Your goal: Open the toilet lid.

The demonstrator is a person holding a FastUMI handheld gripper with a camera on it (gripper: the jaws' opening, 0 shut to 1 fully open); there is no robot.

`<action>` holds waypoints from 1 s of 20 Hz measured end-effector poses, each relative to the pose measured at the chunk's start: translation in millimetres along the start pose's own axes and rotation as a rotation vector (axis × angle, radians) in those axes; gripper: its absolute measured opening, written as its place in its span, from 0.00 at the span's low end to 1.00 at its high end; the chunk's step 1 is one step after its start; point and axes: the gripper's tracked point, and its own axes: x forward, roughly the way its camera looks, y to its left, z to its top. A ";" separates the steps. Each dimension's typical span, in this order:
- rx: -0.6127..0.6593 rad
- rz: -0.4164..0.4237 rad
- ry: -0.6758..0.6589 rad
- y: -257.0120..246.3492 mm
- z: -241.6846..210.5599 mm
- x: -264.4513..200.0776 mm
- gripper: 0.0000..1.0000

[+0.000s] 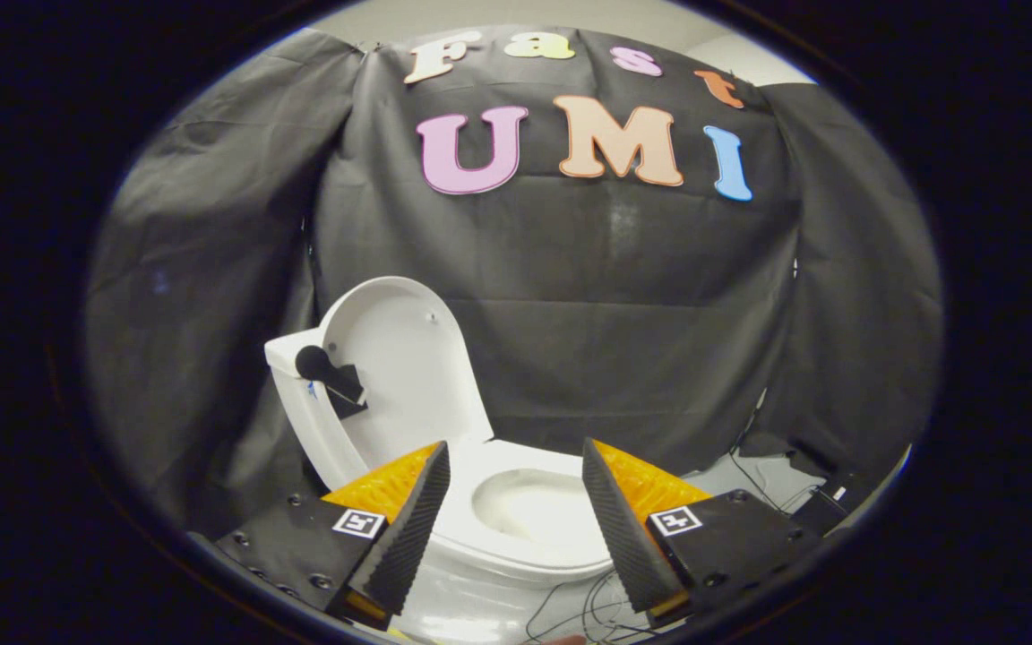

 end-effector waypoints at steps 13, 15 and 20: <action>0.058 -0.025 -0.129 -46.1 -20.2 -20.3 0.92; 0.075 -0.017 -0.160 -45.3 -13.8 -20.7 0.92; 0.079 -0.028 -0.157 -52.4 -18.9 -19.4 0.92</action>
